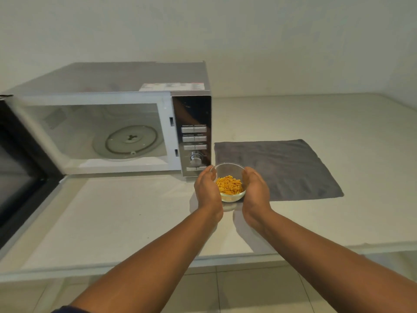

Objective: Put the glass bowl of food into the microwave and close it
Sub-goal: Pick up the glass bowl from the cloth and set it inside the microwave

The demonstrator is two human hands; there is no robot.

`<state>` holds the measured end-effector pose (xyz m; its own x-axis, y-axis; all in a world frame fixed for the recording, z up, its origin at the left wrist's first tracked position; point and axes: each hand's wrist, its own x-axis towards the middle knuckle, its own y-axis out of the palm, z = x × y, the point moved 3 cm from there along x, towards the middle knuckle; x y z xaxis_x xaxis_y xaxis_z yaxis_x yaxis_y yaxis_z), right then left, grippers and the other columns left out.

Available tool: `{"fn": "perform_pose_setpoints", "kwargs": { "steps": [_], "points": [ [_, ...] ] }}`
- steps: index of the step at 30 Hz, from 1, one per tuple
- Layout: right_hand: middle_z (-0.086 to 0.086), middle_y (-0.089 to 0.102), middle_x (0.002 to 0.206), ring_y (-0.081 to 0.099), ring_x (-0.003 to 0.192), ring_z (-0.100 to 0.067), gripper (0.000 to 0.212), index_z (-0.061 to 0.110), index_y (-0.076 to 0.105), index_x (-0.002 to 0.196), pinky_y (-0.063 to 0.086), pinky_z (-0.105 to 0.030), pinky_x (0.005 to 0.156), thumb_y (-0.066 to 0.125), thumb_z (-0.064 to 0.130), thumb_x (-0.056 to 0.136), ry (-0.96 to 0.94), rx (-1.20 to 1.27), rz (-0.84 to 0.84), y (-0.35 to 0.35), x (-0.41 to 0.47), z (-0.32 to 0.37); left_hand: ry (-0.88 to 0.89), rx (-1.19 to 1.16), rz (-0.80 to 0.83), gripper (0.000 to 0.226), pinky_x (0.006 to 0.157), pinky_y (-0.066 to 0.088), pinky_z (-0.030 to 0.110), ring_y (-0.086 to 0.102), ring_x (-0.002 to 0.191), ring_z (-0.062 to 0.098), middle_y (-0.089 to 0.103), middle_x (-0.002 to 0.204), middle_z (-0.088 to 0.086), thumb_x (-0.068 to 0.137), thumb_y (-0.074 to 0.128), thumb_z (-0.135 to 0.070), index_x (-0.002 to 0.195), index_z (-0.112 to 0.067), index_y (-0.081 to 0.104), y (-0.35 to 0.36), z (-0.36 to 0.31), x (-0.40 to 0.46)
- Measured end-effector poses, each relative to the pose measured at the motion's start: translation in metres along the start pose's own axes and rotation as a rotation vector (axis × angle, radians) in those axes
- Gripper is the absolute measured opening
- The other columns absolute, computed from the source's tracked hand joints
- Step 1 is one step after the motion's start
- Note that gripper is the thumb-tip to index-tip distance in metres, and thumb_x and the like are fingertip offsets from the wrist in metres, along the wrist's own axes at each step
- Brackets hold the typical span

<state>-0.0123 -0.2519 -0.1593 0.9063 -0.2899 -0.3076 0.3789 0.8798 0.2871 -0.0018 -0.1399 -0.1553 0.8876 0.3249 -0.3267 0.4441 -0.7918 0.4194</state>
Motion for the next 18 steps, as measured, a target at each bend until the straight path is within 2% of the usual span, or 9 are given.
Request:
{"fn": "perform_pose_setpoints", "kwargs": {
  "steps": [2, 4, 6, 9, 10, 12, 14, 18],
  "points": [
    [-0.015, 0.068, 0.134, 0.067, 0.121, -0.034, 0.039, 0.011, 0.061, 0.138, 0.054, -0.052, 0.104, 0.049, 0.030, 0.106, 0.023, -0.003, 0.016, 0.014, -0.007, -0.011, 0.010, 0.002, -0.030, 0.031, 0.106, 0.047, 0.041, 0.062, 0.118, 0.019, 0.069, 0.125, 0.006, 0.097, 0.052, -0.019, 0.125, -0.015, 0.066, -0.018, -0.005, 0.000],
    [-0.013, 0.067, 0.130, 0.067, 0.117, -0.032, 0.034, 0.012, 0.062, 0.132, 0.054, -0.053, 0.104, 0.047, 0.028, 0.107, 0.039, -0.012, 0.035, 0.028, -0.015, -0.020, 0.017, 0.010, -0.060, 0.032, 0.105, 0.047, 0.041, 0.062, 0.118, 0.018, 0.069, 0.122, 0.004, 0.096, 0.052, -0.019, 0.124, -0.016, 0.066, -0.035, -0.009, 0.000],
    [-0.010, 0.069, 0.123, 0.070, 0.108, -0.028, 0.030, 0.016, 0.062, 0.131, 0.059, -0.047, 0.094, 0.047, 0.027, 0.107, 0.046, -0.009, 0.053, 0.042, -0.022, -0.029, 0.024, 0.011, -0.089, 0.032, 0.100, 0.049, 0.036, 0.062, 0.116, 0.017, 0.068, 0.124, 0.004, 0.097, 0.051, -0.020, 0.125, -0.017, 0.066, -0.052, -0.015, 0.001],
    [-0.004, 0.072, 0.118, 0.073, 0.102, -0.021, 0.032, 0.022, 0.060, 0.137, 0.061, -0.032, 0.073, 0.049, 0.026, 0.107, 0.052, 0.002, 0.085, 0.064, -0.031, -0.040, 0.044, -0.029, -0.125, 0.031, 0.076, 0.056, 0.028, 0.069, 0.099, 0.011, 0.071, 0.117, 0.003, 0.097, 0.053, -0.019, 0.124, -0.015, 0.066, -0.076, -0.029, 0.002],
    [-0.002, 0.071, 0.118, 0.073, 0.100, -0.017, 0.033, 0.023, 0.060, 0.138, 0.060, -0.027, 0.067, 0.049, 0.026, 0.108, 0.055, -0.002, 0.103, 0.071, -0.034, -0.043, 0.055, -0.035, -0.141, 0.030, 0.077, 0.056, 0.028, 0.070, 0.097, 0.011, 0.071, 0.115, 0.003, 0.097, 0.053, -0.019, 0.123, -0.014, 0.067, -0.084, -0.034, 0.003],
    [0.003, 0.071, 0.116, 0.072, 0.090, -0.007, 0.034, 0.022, 0.059, 0.140, 0.056, -0.018, 0.058, 0.048, 0.024, 0.108, 0.052, -0.014, 0.144, 0.090, -0.038, -0.051, 0.082, -0.016, -0.175, 0.031, 0.087, 0.053, 0.031, 0.066, 0.109, 0.015, 0.070, 0.119, 0.005, 0.097, 0.052, -0.019, 0.123, -0.014, 0.067, -0.100, -0.045, 0.007],
    [0.011, 0.069, 0.109, 0.072, 0.081, 0.001, 0.035, 0.022, 0.058, 0.141, 0.053, -0.014, 0.056, 0.047, 0.023, 0.108, 0.052, -0.032, 0.186, 0.107, -0.042, -0.057, 0.097, 0.000, -0.208, 0.031, 0.087, 0.050, 0.031, 0.062, 0.115, 0.018, 0.070, 0.118, 0.004, 0.096, 0.052, -0.019, 0.122, -0.015, 0.068, -0.115, -0.057, 0.013],
    [0.008, 0.069, 0.117, 0.069, 0.097, -0.005, 0.034, 0.023, 0.056, 0.142, 0.055, -0.015, 0.064, 0.048, 0.025, 0.109, 0.067, -0.048, 0.276, 0.143, -0.049, -0.064, 0.146, -0.005, -0.246, 0.026, 0.099, 0.048, 0.035, 0.063, 0.115, 0.018, 0.072, 0.113, 0.001, 0.095, 0.050, -0.017, 0.110, -0.019, 0.071, -0.142, -0.085, 0.026]
  ]
}}
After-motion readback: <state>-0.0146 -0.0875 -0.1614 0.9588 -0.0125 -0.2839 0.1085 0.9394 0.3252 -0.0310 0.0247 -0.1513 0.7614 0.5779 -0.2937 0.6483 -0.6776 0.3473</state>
